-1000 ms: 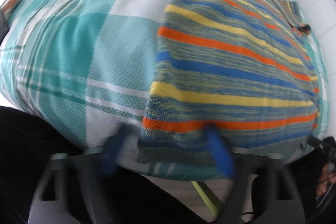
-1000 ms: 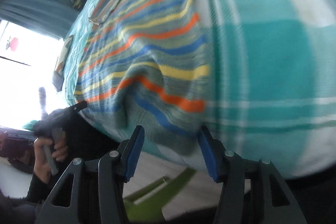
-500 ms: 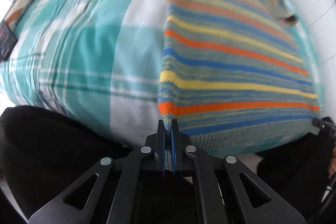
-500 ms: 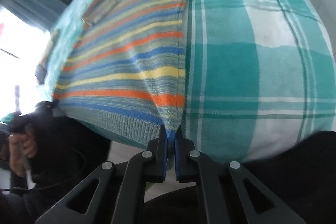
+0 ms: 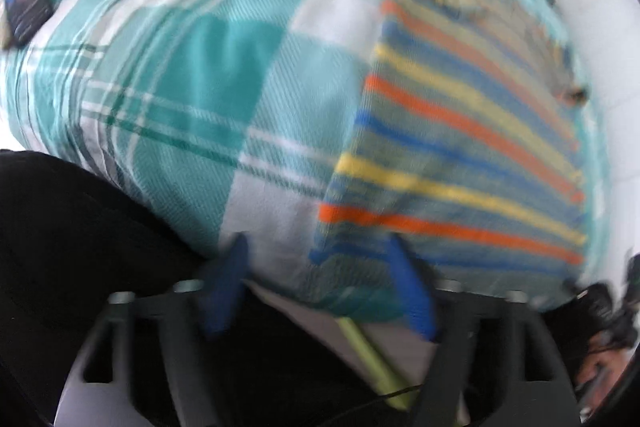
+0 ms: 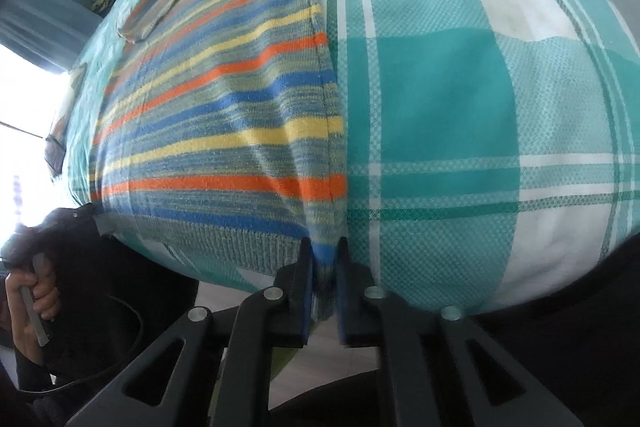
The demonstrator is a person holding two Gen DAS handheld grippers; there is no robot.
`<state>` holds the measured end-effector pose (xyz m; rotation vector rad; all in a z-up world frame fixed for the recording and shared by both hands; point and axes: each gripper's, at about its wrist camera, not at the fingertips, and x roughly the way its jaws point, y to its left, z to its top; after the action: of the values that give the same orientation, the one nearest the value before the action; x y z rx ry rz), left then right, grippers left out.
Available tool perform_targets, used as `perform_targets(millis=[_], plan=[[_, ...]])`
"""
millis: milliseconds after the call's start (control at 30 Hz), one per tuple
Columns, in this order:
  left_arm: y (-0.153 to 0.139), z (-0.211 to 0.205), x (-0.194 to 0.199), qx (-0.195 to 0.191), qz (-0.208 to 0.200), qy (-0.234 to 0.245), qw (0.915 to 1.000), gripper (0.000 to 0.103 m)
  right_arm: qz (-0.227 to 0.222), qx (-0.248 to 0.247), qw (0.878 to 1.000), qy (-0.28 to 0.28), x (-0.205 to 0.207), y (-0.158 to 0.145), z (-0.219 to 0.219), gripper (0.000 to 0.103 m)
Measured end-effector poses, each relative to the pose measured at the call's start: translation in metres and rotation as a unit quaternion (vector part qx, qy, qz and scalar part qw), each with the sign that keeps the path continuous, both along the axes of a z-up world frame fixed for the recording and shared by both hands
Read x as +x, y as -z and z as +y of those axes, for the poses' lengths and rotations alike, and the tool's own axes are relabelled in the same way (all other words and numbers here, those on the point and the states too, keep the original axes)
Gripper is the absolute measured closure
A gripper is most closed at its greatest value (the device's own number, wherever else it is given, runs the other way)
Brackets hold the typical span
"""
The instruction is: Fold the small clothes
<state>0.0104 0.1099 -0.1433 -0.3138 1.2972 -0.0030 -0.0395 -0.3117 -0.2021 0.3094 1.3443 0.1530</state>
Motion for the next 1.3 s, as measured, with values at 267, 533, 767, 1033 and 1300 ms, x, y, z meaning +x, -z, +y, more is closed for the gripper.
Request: perform_targets(millis=[267, 533, 767, 1033, 1300], plan=[[0.024, -0.023, 0.028, 0.028, 0.022, 0.035, 0.9988, 0.038, -0.008, 0.026, 1.000, 0.003, -0.004, -0.003, -0.011, 0.068], [0.015, -0.038, 0.019, 0.049, 0.024, 0.085, 0.9949, 0.102, 0.012, -0.027, 0.999, -0.044, -0.001, -0.004, 0.009, 0.098], [0.040, -0.063, 0.025, 0.112, 0.047, 0.098, 0.9878, 0.102, 0.038, -0.049, 0.998, -0.024, 0.002, 0.007, 0.005, 0.098], [0.038, -0.066, 0.017, 0.125, 0.050, 0.085, 0.9872, 0.087, 0.031, -0.048, 0.998, -0.010, -0.002, 0.006, 0.006, 0.098], [0.010, -0.066, -0.009, 0.136, 0.037, 0.075, 0.9872, 0.034, 0.037, -0.031, 0.999, 0.013, -0.010, 0.003, -0.002, 0.066]])
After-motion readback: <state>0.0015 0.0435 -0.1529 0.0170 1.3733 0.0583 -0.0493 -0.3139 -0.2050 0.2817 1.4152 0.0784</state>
